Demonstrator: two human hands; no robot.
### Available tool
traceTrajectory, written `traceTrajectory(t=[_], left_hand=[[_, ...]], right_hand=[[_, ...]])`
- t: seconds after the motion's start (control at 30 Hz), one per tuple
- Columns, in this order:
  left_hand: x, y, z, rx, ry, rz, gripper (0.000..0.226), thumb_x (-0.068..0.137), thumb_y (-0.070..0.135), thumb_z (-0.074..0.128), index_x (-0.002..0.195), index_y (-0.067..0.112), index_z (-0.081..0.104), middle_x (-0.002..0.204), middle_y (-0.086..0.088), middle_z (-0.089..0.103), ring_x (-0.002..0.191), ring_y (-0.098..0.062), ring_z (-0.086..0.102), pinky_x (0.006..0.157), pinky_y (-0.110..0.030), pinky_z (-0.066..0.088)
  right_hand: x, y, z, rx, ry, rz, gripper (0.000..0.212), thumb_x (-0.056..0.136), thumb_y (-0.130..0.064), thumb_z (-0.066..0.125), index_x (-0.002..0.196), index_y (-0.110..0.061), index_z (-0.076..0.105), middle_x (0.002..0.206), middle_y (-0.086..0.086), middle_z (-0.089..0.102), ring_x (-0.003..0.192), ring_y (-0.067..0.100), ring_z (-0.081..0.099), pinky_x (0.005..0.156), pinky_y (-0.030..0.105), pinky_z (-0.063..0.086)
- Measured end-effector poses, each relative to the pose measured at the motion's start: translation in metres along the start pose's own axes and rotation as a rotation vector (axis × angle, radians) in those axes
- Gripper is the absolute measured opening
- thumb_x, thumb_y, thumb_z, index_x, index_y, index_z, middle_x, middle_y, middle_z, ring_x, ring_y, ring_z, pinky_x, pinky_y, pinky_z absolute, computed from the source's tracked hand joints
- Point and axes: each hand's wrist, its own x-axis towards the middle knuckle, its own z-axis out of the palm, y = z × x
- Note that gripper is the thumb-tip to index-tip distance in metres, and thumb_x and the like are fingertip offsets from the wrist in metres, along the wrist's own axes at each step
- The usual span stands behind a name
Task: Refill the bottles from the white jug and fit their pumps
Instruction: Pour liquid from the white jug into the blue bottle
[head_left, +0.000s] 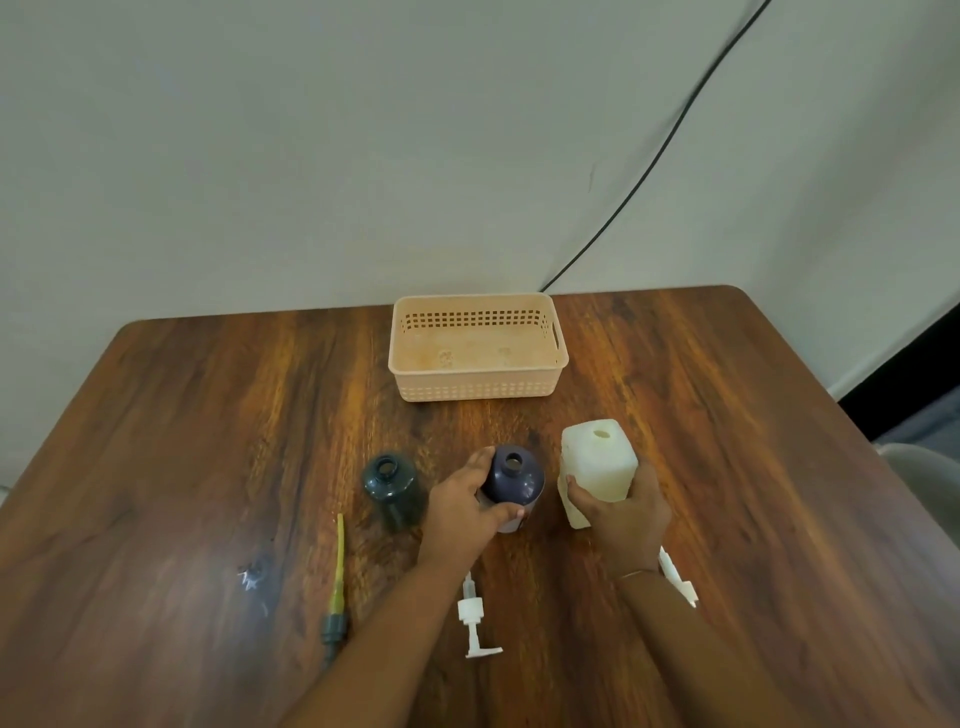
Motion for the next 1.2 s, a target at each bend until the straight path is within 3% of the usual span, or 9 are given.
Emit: traceTrajectory(t=[0.17, 0.27, 0.4, 0.6, 0.7, 1.03, 1.2], left_hand=[[0.001, 0.0, 0.0, 0.009, 0.005, -0.001, 0.081, 0.063, 0.023, 0.082, 0.134, 0.015, 0.045, 0.135, -0.002, 0.055, 0.123, -0.016, 0.05, 0.103, -0.024, 0.038], [0.001, 0.001, 0.0, 0.015, 0.006, 0.003, 0.079, 0.064, 0.023, 0.082, 0.134, 0.017, 0.046, 0.129, -0.002, 0.059, 0.118, -0.016, 0.054, 0.097, -0.021, 0.039], [0.001, 0.002, -0.002, 0.002, -0.002, 0.011, 0.074, 0.064, 0.022, 0.081, 0.13, 0.021, 0.049, 0.122, 0.001, 0.063, 0.109, -0.012, 0.056, 0.087, -0.015, 0.039], [0.0, 0.003, -0.001, 0.014, 0.0, 0.005, 0.074, 0.064, 0.023, 0.081, 0.13, 0.021, 0.048, 0.122, 0.001, 0.063, 0.109, -0.014, 0.058, 0.085, -0.015, 0.039], [0.0, 0.004, -0.002, 0.008, -0.005, 0.004, 0.074, 0.064, 0.022, 0.081, 0.13, 0.021, 0.048, 0.122, 0.001, 0.063, 0.105, -0.007, 0.054, 0.083, -0.013, 0.038], [0.002, 0.006, -0.003, 0.001, -0.027, -0.016, 0.076, 0.065, 0.02, 0.081, 0.132, 0.021, 0.046, 0.123, 0.0, 0.063, 0.111, -0.015, 0.057, 0.094, -0.024, 0.046], [0.001, 0.007, -0.004, -0.003, -0.032, -0.019, 0.076, 0.065, 0.02, 0.08, 0.133, 0.02, 0.045, 0.125, 0.001, 0.061, 0.112, -0.013, 0.055, 0.093, -0.019, 0.041]], right_hand=[[0.007, -0.01, -0.016, -0.235, -0.152, -0.318, 0.08, 0.058, -0.028, 0.083, 0.128, -0.013, 0.045, 0.126, 0.011, 0.058, 0.112, 0.031, 0.055, 0.082, 0.045, 0.052], [0.01, -0.022, -0.023, -0.346, -0.161, -0.532, 0.078, 0.058, -0.024, 0.085, 0.125, -0.004, 0.049, 0.126, 0.016, 0.059, 0.113, 0.034, 0.057, 0.086, 0.046, 0.05], [0.014, -0.03, -0.024, -0.434, -0.154, -0.684, 0.077, 0.06, -0.024, 0.085, 0.124, -0.002, 0.048, 0.124, 0.018, 0.06, 0.113, 0.035, 0.058, 0.089, 0.047, 0.048], [0.017, -0.028, -0.024, -0.503, -0.203, -0.739, 0.074, 0.063, -0.024, 0.083, 0.127, -0.004, 0.05, 0.126, 0.016, 0.059, 0.116, 0.034, 0.057, 0.092, 0.047, 0.047], [0.018, -0.028, -0.025, -0.527, -0.209, -0.731, 0.076, 0.062, -0.023, 0.084, 0.127, -0.005, 0.05, 0.126, 0.016, 0.06, 0.115, 0.034, 0.058, 0.089, 0.049, 0.049], [0.021, -0.033, -0.023, -0.578, -0.223, -0.764, 0.077, 0.06, -0.026, 0.085, 0.126, -0.005, 0.05, 0.125, 0.016, 0.061, 0.113, 0.033, 0.059, 0.089, 0.046, 0.048], [0.02, -0.033, -0.023, -0.594, -0.226, -0.765, 0.078, 0.059, -0.025, 0.085, 0.126, -0.005, 0.051, 0.125, 0.015, 0.061, 0.114, 0.033, 0.058, 0.089, 0.046, 0.049]])
